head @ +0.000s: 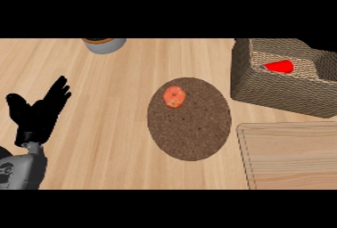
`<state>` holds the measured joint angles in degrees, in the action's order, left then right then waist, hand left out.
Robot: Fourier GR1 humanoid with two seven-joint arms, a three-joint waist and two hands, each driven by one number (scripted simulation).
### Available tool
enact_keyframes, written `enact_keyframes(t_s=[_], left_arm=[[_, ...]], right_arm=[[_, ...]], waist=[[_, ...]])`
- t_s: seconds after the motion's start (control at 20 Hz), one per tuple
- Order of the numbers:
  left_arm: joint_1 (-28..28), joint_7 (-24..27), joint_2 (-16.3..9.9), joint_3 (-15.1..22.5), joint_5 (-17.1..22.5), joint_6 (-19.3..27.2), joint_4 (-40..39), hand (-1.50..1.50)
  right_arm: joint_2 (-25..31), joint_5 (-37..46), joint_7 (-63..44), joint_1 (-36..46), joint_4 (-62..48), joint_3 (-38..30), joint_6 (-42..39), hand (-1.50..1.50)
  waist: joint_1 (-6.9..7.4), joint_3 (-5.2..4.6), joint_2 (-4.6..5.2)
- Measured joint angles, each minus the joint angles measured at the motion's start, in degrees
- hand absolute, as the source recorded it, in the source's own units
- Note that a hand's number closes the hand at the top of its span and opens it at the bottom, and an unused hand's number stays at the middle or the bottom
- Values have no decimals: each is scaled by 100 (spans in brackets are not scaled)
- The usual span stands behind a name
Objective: Pick the can from the cutting board and place it in the basket
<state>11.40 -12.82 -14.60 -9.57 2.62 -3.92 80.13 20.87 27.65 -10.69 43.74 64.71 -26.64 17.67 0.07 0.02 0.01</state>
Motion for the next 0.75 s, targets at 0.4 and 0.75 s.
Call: enact_keyframes(t_s=[0.4, 0.75], left_arm=[[-16, 107, 24, -70, -7, 38, -106, 0], [-34, -47, 17, -55, -10, 50, 99, 0]], right_arm=[[877, -1520, 143, -670, 124, -1283, -950, -150], [1967, -2492, 661, -1729, -455, -2040, -2666, -150]], waist=[[-84, 1, -12], [-72, 3, -9]])
